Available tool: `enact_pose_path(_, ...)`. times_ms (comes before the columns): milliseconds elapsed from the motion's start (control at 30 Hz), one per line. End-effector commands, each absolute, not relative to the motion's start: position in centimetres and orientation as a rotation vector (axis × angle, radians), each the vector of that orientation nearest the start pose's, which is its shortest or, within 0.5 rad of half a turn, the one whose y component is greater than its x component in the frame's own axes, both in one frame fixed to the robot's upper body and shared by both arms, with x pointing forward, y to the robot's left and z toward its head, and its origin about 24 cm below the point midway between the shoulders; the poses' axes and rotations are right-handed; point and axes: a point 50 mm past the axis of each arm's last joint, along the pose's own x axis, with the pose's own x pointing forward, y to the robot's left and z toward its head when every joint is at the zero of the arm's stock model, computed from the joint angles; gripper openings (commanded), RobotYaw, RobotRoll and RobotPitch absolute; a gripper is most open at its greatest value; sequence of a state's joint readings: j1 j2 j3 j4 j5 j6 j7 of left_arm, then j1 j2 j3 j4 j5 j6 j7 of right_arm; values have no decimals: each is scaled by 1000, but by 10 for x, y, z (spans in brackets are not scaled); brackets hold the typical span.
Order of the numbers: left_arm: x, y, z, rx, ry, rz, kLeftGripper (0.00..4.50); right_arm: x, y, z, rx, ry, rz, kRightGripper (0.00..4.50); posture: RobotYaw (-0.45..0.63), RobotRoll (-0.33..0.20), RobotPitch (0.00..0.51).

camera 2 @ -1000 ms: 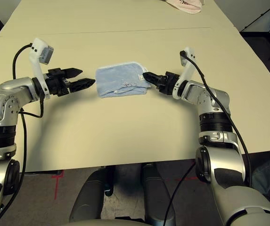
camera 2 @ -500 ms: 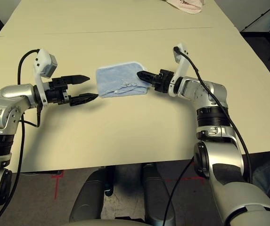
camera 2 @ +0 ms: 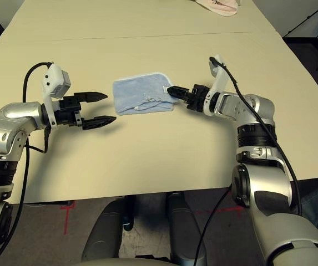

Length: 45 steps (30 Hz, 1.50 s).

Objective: Fold the towel and set it aside.

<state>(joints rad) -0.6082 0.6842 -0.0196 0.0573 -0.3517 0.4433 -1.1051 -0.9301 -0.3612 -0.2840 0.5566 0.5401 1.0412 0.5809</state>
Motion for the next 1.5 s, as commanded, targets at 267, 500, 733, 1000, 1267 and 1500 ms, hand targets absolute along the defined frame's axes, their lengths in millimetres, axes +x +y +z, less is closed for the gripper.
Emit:
enact_pose_path(267, 310, 197, 188, 372, 138, -1102, 4500, 372, -144, 162, 562, 499, 741, 4473, 56, 0, 225)
enact_pose_path(500, 309, 198, 189, 376, 150, -1098, 4500, 375, -133, 159, 561, 509, 747, 4473, 64, 0, 224)
enact_pose_path(733, 308, 199, 189, 381, 158, -1097, 4500, 377, -135, 160, 567, 486, 739, 2879, 59, 0, 221)
enact_pose_path(1000, 309, 198, 189, 383, 168, -1102, 4500, 377, -137, 163, 575, 465, 731, 20, 52, 0, 218)
enact_pose_path(1267, 310, 199, 188, 387, 183, -1108, 4500, 379, -145, 175, 577, 395, 731, 20, 44, 0, 214)
enact_pose_path(1500, 313, 197, 188, 388, 181, -1109, 4500, 383, -154, 191, 575, 263, 739, 20, 26, 0, 200)
